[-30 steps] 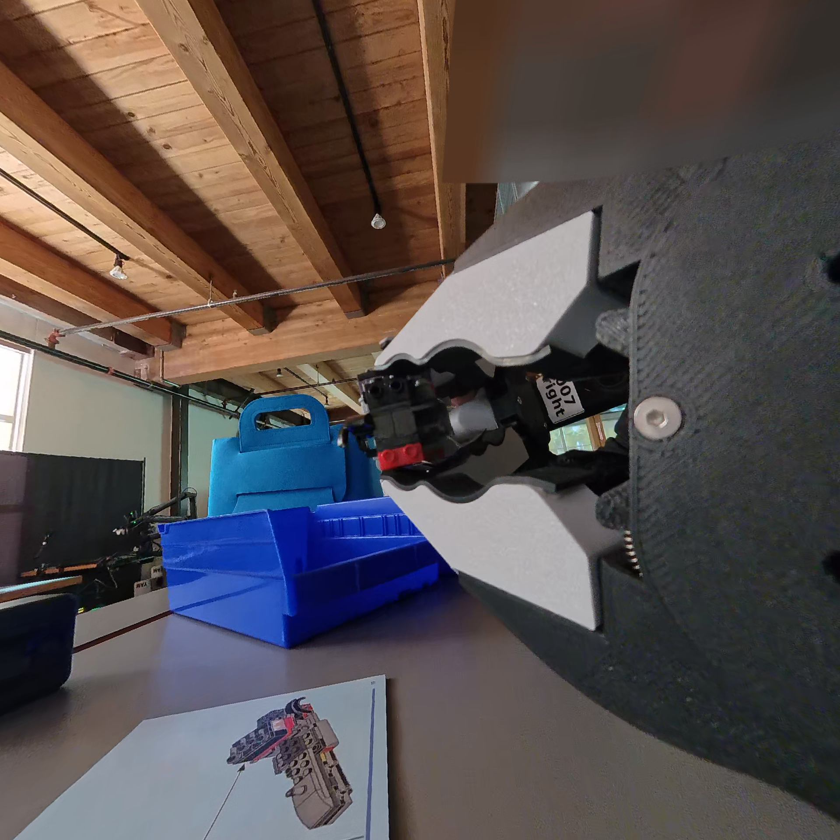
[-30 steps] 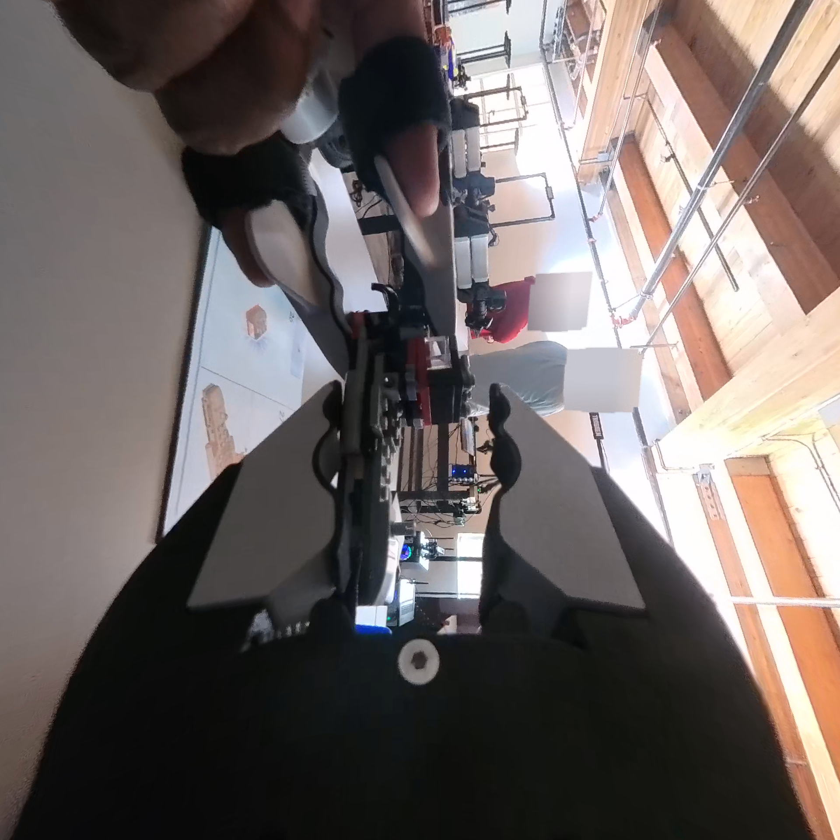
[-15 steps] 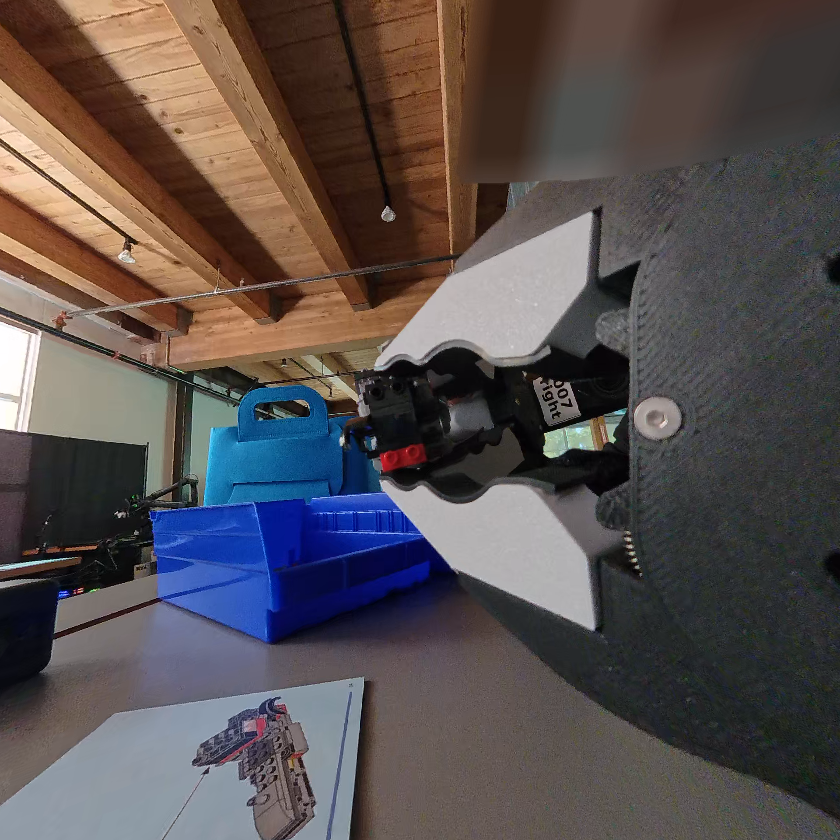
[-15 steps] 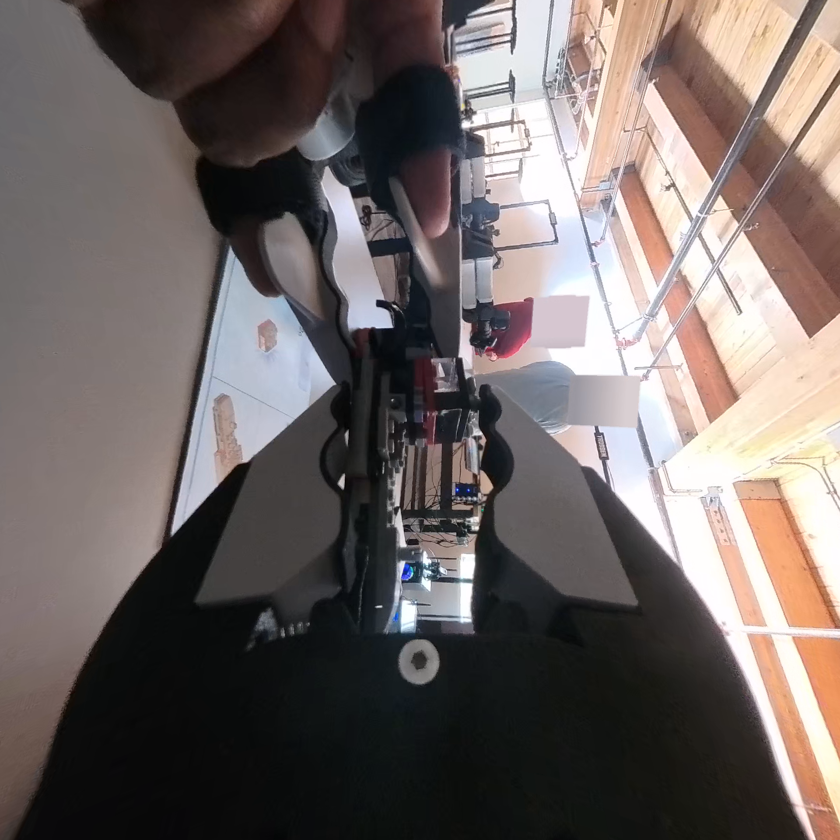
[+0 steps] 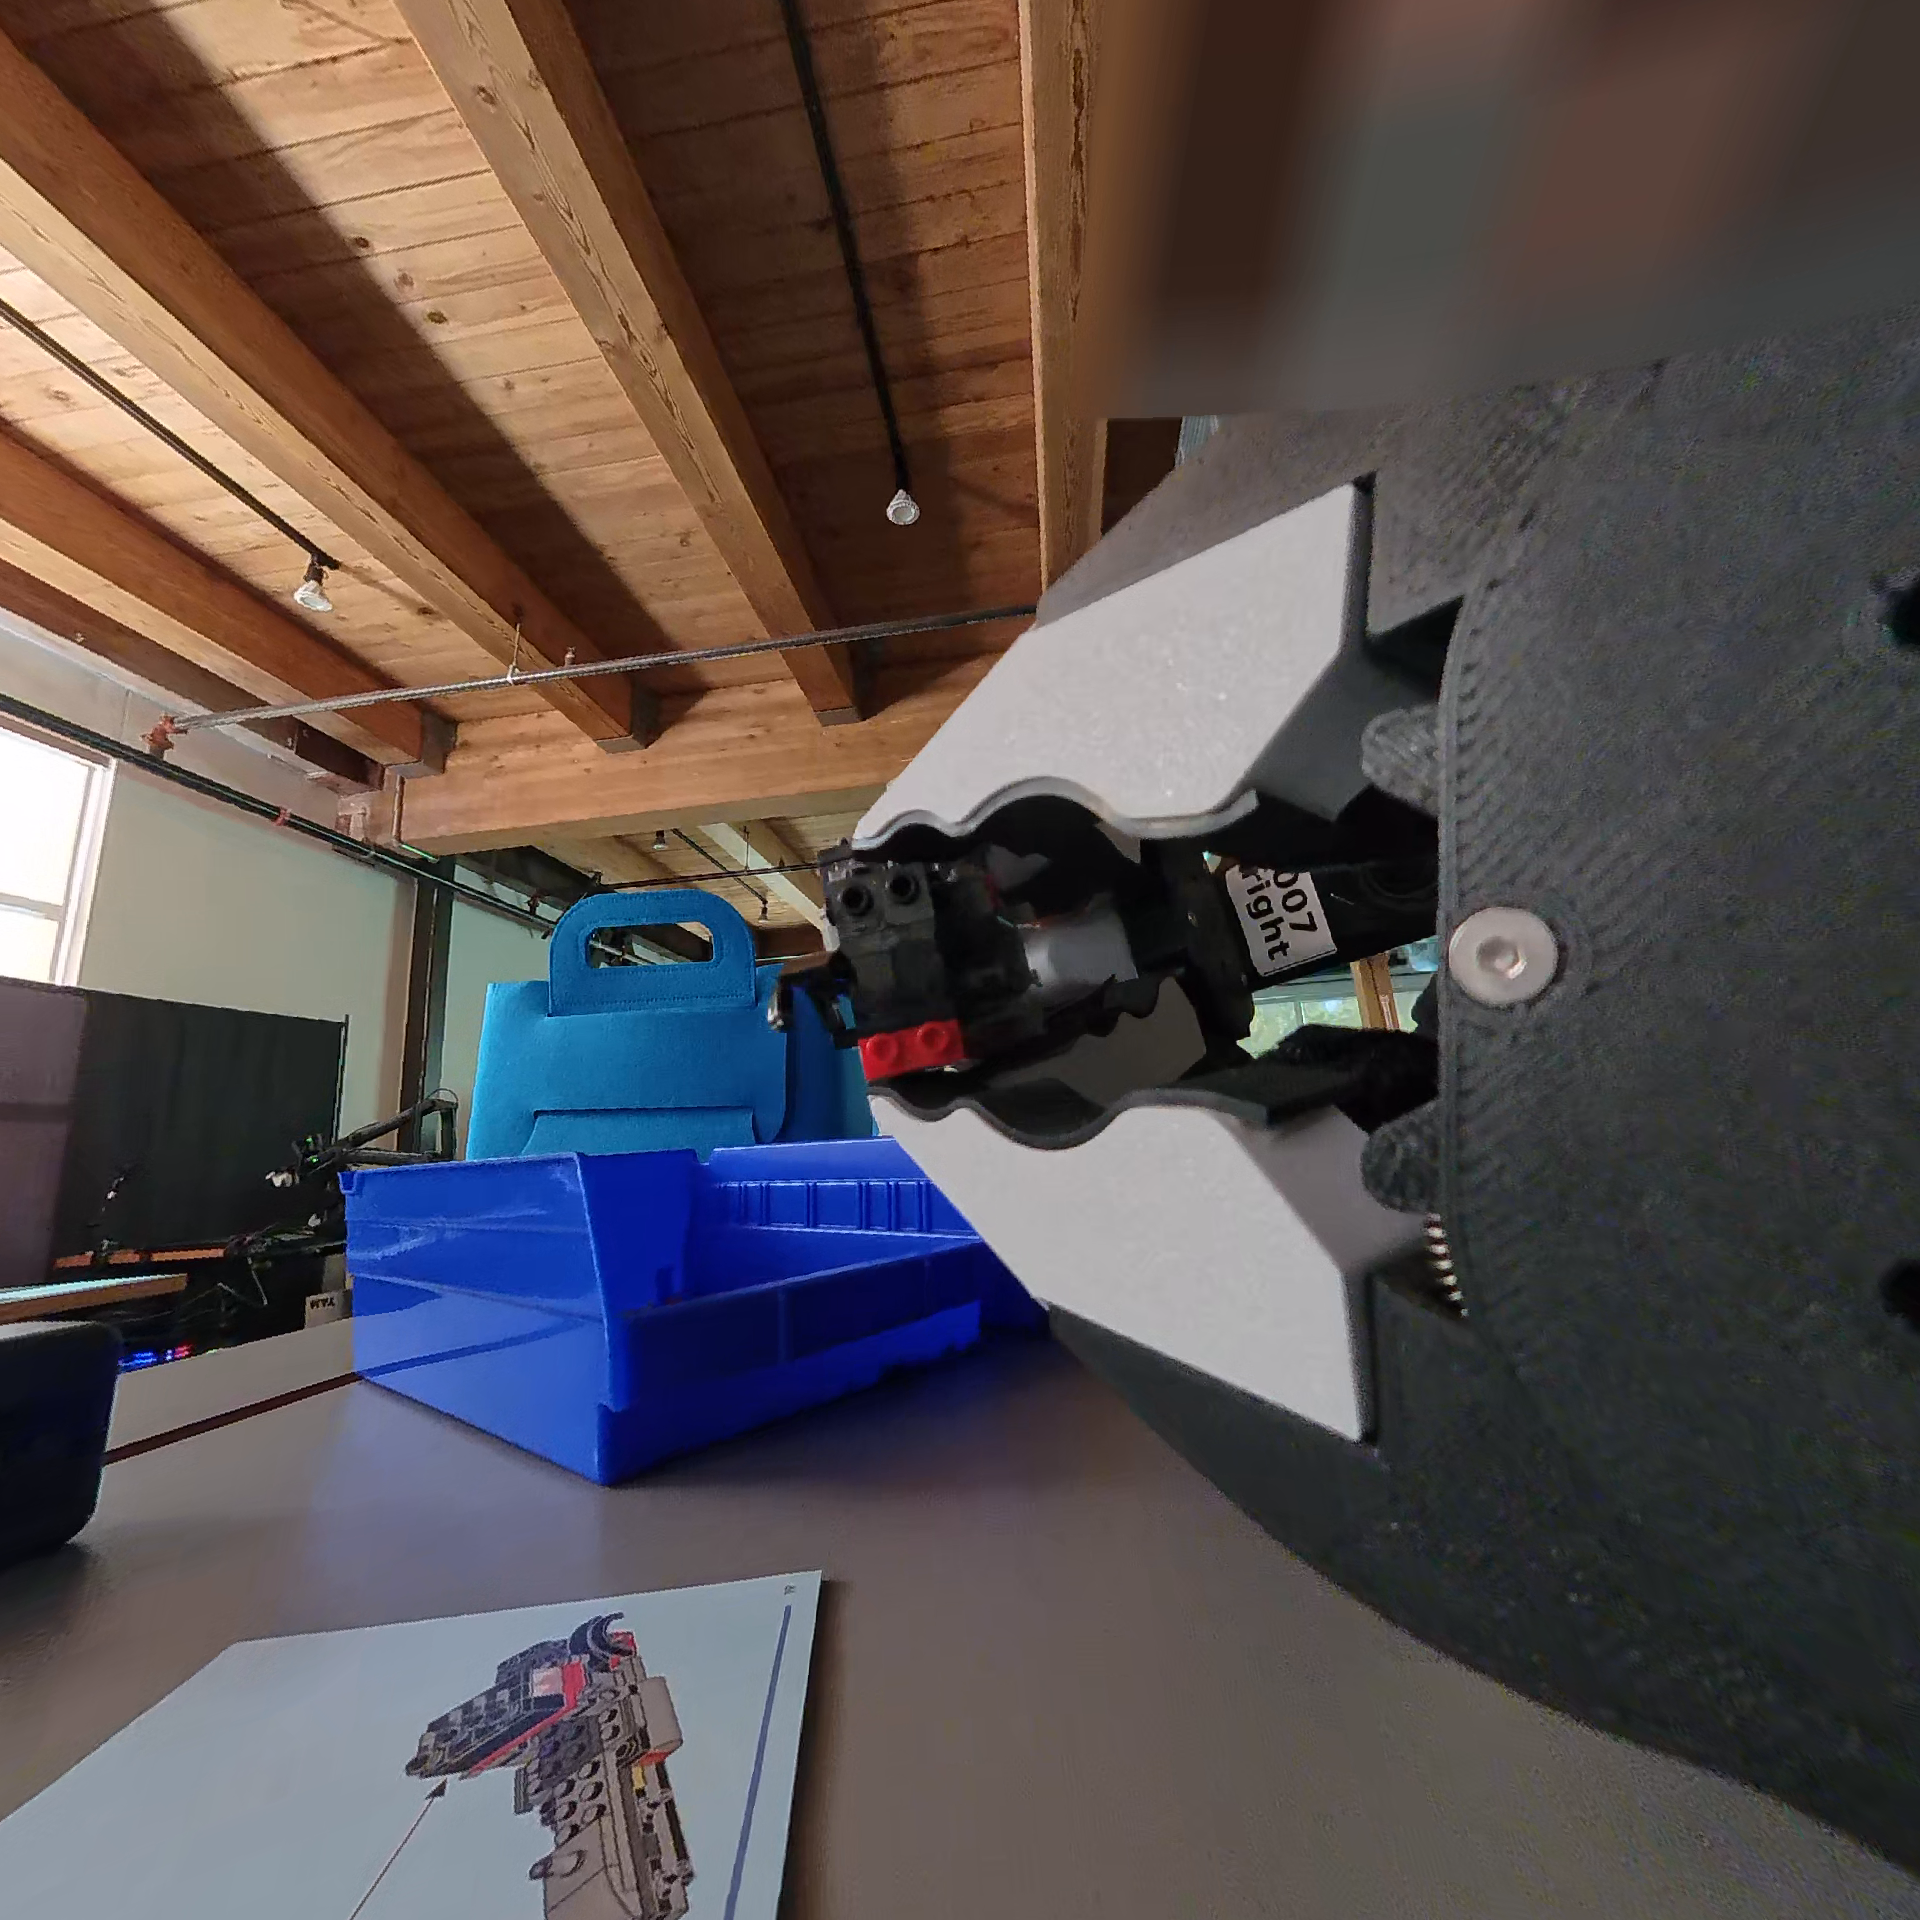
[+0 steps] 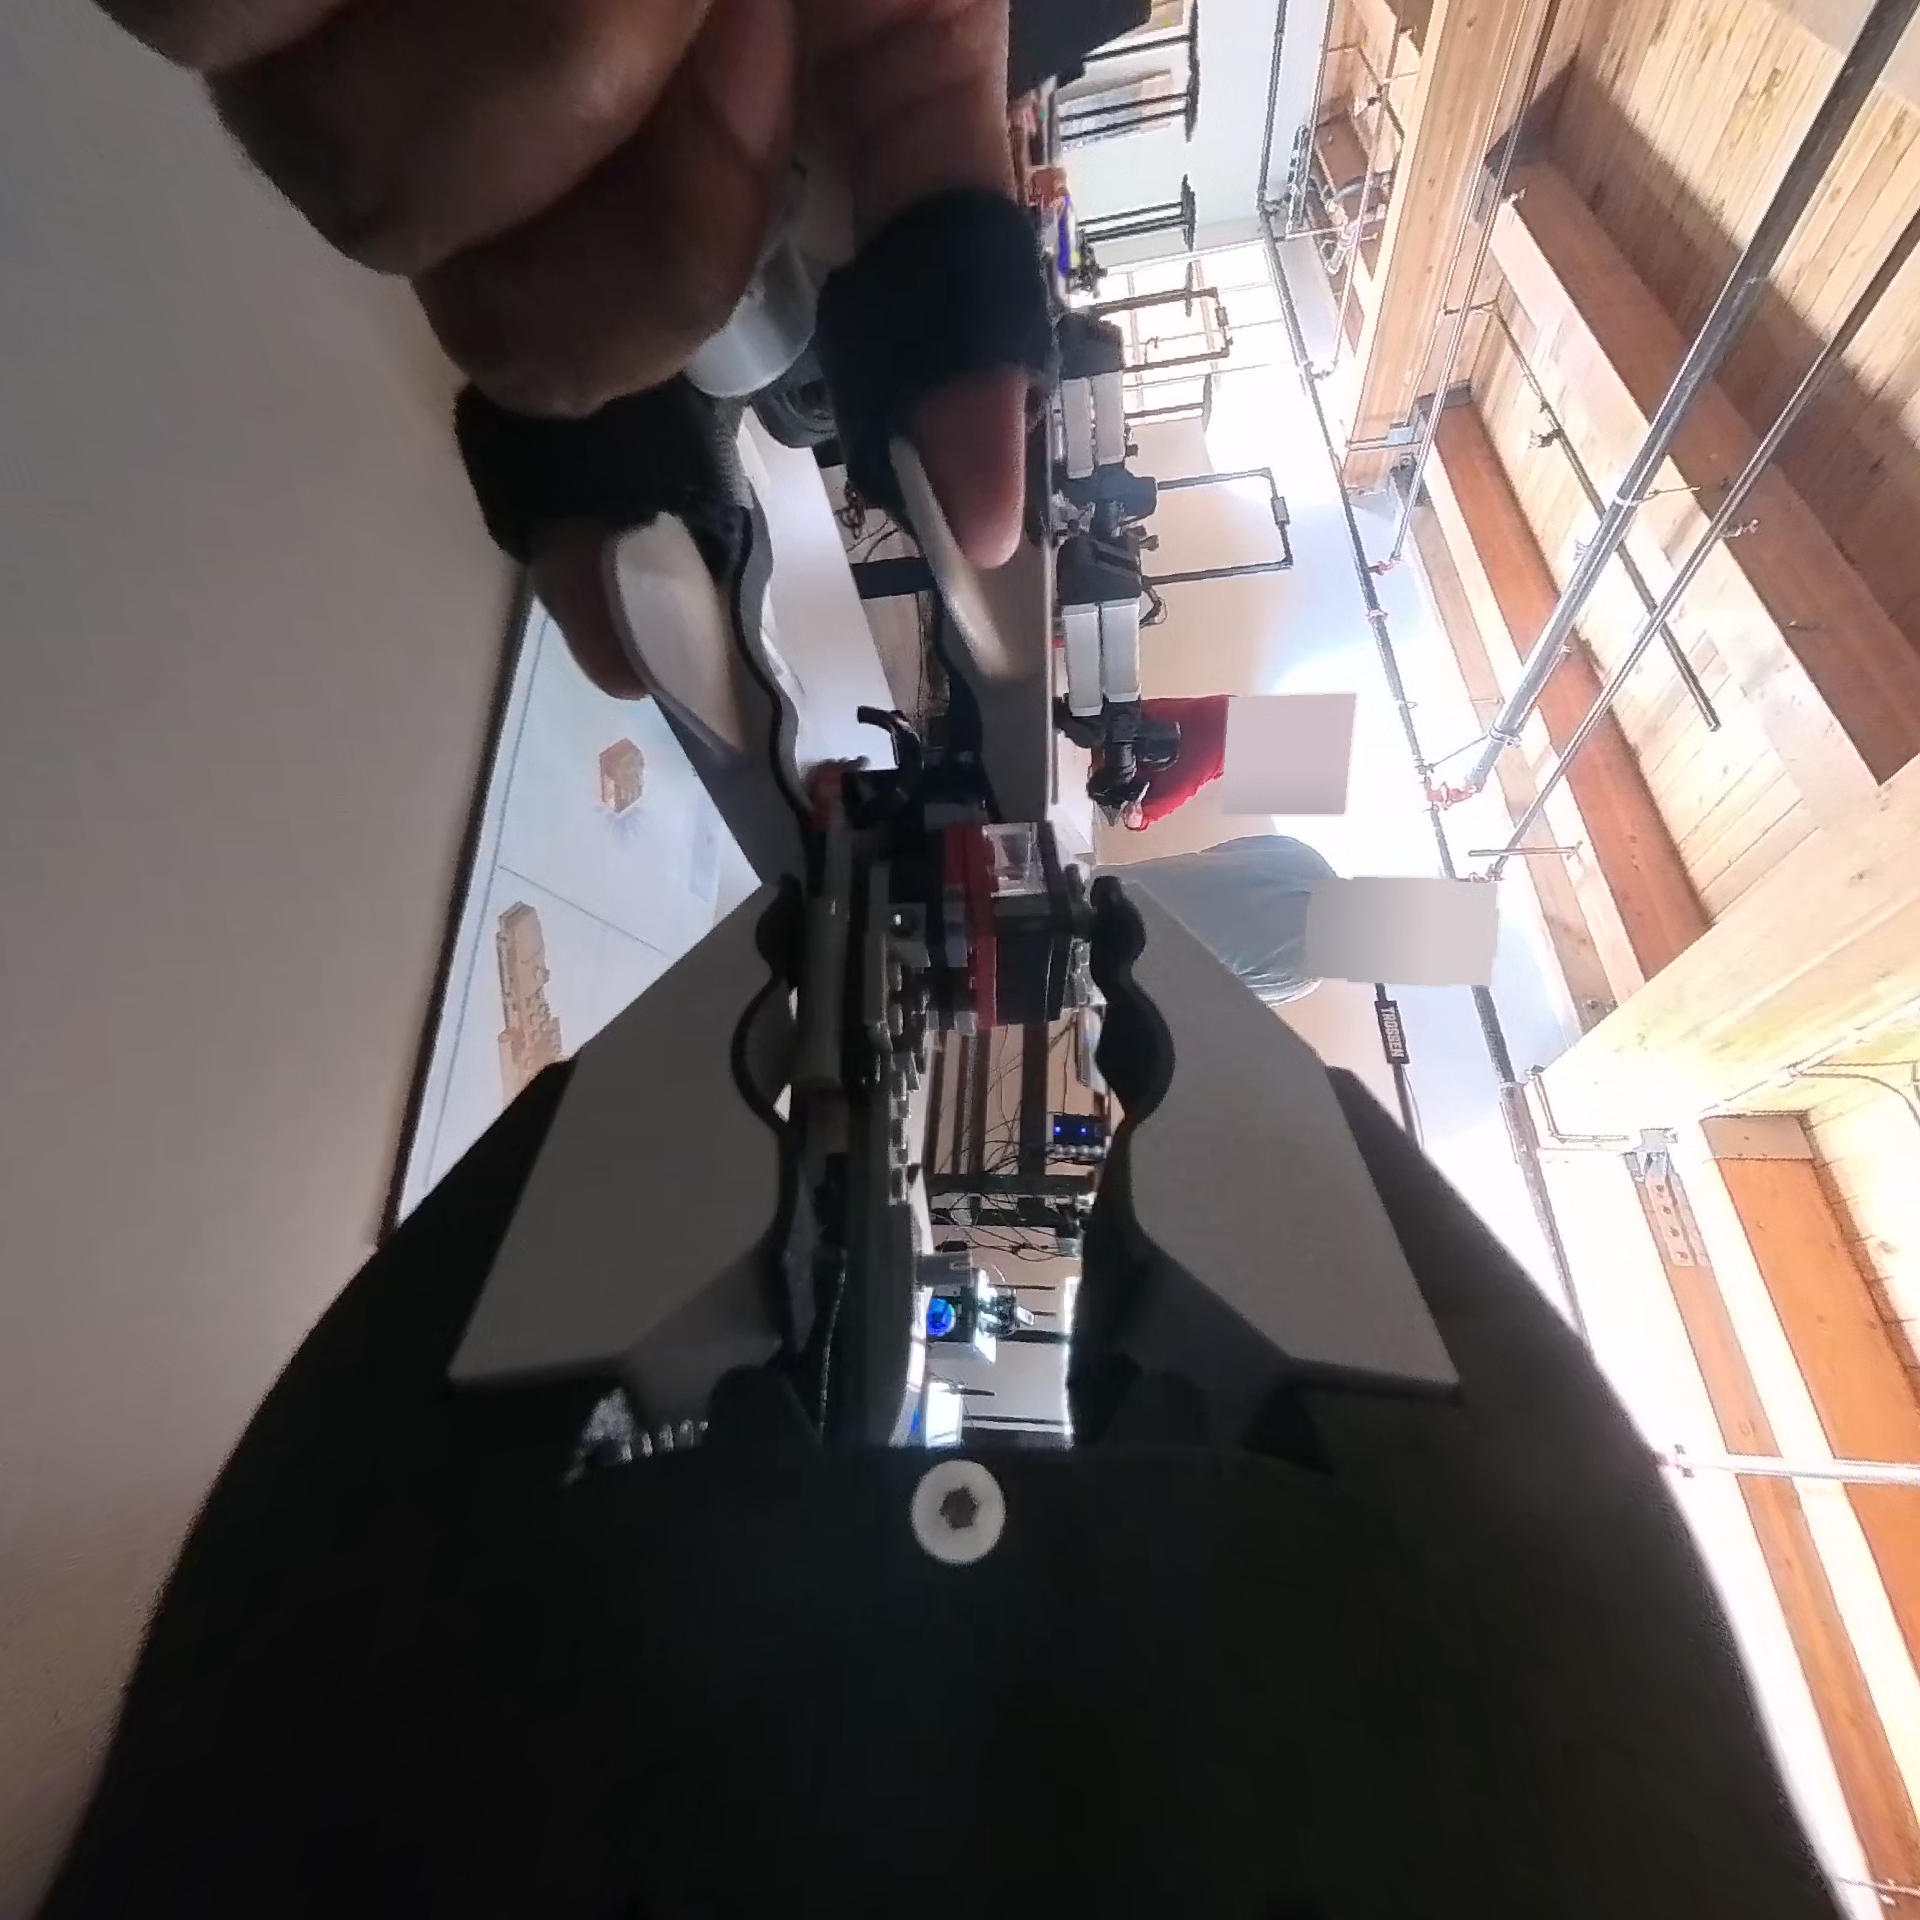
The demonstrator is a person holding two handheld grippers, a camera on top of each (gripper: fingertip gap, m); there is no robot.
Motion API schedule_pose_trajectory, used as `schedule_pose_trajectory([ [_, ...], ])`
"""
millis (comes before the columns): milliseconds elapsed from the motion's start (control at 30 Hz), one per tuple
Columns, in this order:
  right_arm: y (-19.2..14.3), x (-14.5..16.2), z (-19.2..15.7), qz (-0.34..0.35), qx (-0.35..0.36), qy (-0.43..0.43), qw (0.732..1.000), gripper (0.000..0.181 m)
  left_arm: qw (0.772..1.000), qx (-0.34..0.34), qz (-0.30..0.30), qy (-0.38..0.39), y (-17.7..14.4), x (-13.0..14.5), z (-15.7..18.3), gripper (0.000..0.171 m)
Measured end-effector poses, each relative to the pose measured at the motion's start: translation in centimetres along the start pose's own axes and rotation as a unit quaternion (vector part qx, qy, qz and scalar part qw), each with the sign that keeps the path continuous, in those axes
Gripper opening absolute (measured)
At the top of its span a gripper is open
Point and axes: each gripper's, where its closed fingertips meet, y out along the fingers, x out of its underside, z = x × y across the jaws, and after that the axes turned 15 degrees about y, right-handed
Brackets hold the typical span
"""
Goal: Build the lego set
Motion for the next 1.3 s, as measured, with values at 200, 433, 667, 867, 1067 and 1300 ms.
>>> schedule_pose_trajectory([
  [200, -0.1, 0.1, 0.0, -0.001, -0.005, 0.003, 1.000, 0.056, 1.000, 0.000, 0.000, -0.005, 0.2, 0.1, -0.1, 0.041],
  [433, -0.2, 0.3, -0.2, -0.001, -0.007, 0.003, 1.000, 0.056, 1.000, -0.002, 0.002, -0.010, 0.2, 0.2, -0.4, 0.041],
  [667, 0.0, 0.8, -0.4, -0.016, 0.008, 0.000, 1.000, 0.058, 1.000, 0.001, 0.006, 0.009, 0.3, 0.0, -1.0, 0.041],
  [867, -0.9, 1.4, -0.8, -0.019, 0.009, 0.046, 0.999, 0.068, 1.000, 0.010, 0.024, 0.009, 0.3, -0.5, -2.8, 0.042],
  [1067, -3.7, 2.5, 0.0, -0.021, -0.014, 0.282, 0.959, 0.079, 0.997, 0.030, -0.002, 0.077, -0.2, -0.9, -3.3, 0.040],
  [1300, -5.1, 3.0, -2.6, -0.019, -0.143, 0.693, 0.706, 0.079, 0.987, 0.050, -0.092, 0.122, 0.4, 1.4, -2.6, 0.040],
])
